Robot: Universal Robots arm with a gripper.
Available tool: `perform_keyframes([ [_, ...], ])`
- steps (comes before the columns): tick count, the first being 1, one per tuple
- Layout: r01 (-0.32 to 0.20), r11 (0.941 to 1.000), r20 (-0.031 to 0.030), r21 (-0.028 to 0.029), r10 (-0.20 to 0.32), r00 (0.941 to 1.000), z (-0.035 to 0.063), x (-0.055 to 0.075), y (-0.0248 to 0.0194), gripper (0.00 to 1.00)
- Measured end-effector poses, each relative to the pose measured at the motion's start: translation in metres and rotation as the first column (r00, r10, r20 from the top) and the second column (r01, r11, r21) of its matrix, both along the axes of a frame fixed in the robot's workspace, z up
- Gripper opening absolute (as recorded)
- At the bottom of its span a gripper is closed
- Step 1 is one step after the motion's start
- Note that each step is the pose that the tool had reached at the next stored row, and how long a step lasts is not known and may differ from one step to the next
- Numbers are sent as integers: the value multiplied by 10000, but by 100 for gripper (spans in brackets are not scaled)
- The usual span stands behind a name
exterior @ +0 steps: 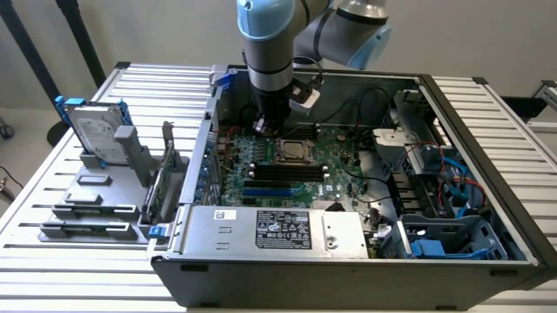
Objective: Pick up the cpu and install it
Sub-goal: 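Install the first cpu locking lever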
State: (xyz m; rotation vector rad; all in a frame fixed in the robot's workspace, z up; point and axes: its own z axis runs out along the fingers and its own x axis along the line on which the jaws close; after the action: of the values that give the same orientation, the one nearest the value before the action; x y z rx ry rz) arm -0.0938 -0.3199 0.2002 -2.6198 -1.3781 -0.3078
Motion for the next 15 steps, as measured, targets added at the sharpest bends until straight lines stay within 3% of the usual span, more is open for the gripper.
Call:
perform_keyframes([
  [5,1,10000,-5,-37,-1,10000,98,1,5,11],
  [8,6,9999,-5,-114,-6,10000,99,1,5,11],
  [11,6,9997,-4,-235,-6,10000,98,3,5,11],
  [15,6,9996,-5,-267,-6,10000,84,8,5,11],
])
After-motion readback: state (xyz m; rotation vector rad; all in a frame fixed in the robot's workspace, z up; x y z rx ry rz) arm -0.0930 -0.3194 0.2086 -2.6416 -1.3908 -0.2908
